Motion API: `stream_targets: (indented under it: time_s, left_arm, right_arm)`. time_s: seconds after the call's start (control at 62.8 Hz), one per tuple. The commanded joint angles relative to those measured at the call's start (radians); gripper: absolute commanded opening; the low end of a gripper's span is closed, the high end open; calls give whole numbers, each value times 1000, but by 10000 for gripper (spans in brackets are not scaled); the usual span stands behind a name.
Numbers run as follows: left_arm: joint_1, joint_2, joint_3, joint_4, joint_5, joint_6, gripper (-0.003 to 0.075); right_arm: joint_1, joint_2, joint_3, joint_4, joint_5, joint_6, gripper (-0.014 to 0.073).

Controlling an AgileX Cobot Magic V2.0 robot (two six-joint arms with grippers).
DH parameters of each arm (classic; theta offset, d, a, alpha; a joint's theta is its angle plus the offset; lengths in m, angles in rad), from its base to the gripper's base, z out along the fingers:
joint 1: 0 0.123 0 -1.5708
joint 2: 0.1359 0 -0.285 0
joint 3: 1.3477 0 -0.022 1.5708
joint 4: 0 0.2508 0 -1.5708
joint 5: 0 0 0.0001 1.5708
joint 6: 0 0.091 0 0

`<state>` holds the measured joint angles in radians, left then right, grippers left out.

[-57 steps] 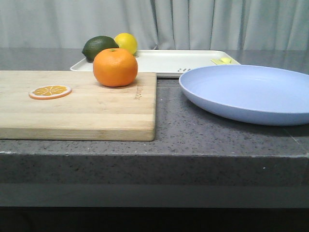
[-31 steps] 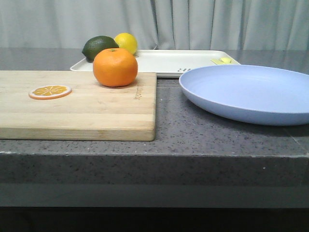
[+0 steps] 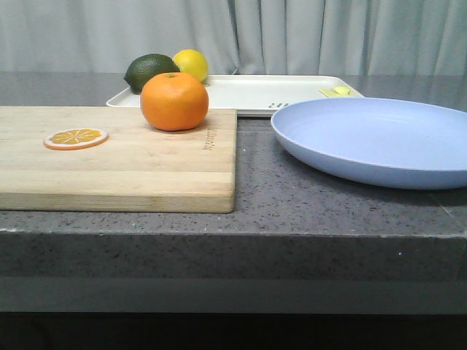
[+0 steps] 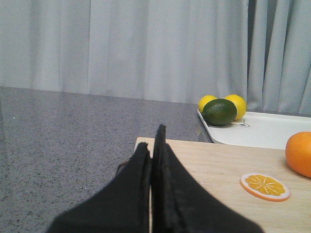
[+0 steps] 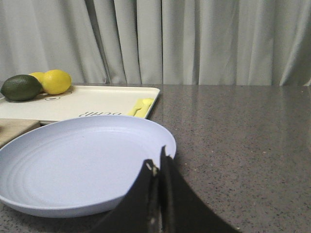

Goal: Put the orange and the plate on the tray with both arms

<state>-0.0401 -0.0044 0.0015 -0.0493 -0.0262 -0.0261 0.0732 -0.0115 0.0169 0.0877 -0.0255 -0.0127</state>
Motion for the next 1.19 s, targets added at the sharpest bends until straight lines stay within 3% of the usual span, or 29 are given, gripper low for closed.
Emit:
stream_targets:
  time_s: [0.0, 0.207, 0.446, 0.621, 0.732, 1.178]
  left_arm:
    - [-2, -13, -77, -19, 3, -3, -20]
    - [-2, 6, -366, -24, 331, -3, -20]
    - [-2, 192, -683, -24, 539, -3, -20]
    - [-2, 369, -841, -24, 686, -3, -20]
    - [-2, 462, -857, -30, 685, -3, -20]
    - [-2, 698, -853, -30, 693, -3, -20]
  right_arm:
    - [-1, -17, -68, 13, -41, -7, -67]
    - [-1, 52, -264, -12, 154, -7, -67]
    - [-1, 260, -549, -128, 403, -7, -67]
    - [-1, 421, -725, -142, 550, -7, -67]
    - [-1, 503, -776, -142, 617, -7, -67]
    - [-1, 666, -739, -141, 632, -7, -48]
